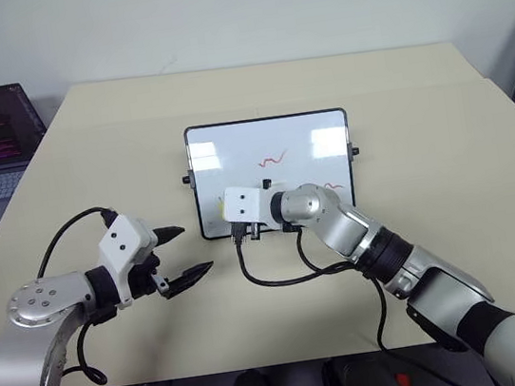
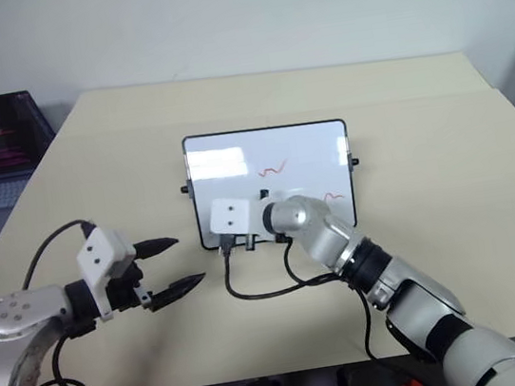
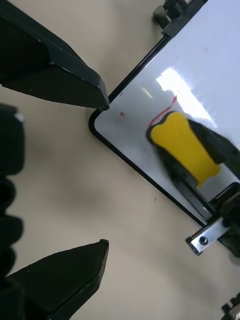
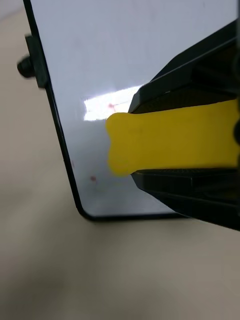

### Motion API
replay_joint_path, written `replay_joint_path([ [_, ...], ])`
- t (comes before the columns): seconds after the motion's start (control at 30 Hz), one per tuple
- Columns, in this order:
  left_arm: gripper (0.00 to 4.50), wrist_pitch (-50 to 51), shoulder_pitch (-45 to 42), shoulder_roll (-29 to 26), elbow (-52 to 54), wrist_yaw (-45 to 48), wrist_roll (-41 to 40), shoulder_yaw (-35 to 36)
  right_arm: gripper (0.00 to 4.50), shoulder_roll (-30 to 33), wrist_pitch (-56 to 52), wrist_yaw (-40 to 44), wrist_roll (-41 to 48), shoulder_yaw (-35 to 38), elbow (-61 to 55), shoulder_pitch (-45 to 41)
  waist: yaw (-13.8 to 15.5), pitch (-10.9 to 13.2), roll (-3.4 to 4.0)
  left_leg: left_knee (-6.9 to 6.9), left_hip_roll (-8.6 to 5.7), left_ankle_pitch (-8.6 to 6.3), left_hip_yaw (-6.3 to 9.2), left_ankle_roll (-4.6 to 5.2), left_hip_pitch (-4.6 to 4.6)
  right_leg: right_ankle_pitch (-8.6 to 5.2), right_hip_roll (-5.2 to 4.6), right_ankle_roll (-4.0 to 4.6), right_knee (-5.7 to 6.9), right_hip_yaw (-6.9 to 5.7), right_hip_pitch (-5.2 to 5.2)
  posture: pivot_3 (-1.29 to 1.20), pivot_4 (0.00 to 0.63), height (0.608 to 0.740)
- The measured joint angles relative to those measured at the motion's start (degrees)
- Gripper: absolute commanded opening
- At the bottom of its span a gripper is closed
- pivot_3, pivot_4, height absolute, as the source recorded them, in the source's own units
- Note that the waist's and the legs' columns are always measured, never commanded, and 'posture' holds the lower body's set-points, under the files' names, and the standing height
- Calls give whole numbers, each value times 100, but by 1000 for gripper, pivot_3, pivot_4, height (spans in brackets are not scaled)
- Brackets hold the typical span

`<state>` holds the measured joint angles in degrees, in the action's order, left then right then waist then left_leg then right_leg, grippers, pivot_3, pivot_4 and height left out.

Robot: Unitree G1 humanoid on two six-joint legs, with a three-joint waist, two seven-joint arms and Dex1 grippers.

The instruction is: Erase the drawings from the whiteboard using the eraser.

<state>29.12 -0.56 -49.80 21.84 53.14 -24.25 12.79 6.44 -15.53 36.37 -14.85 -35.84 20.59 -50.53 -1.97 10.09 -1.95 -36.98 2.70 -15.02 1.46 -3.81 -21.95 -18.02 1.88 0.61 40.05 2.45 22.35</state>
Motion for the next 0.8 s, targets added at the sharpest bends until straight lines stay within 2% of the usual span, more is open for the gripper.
replay_joint_path([
  [0.27,4500,-72,-28,0,-31,11,37,-55,1140,-351,189,-417,-190,260,428,-276,-3,1,1,2,-1,0,-1,0,-1,0,-1,1,-3,0,0,0,150,740],
  [0.6,4500,-85,33,7,-45,-6,41,-113,1125,-285,253,276,-317,19,483,-197,0,1,1,0,0,0,1,0,1,0,-1,1,0,-2,-1,0,150,740],
  [0.8,4500,-89,32,8,-43,0,39,-116,1123,-368,552,-390,-489,170,799,-478,3,1,2,-1,-1,0,3,0,2,1,-1,1,5,-3,-1,0,150,740],
])
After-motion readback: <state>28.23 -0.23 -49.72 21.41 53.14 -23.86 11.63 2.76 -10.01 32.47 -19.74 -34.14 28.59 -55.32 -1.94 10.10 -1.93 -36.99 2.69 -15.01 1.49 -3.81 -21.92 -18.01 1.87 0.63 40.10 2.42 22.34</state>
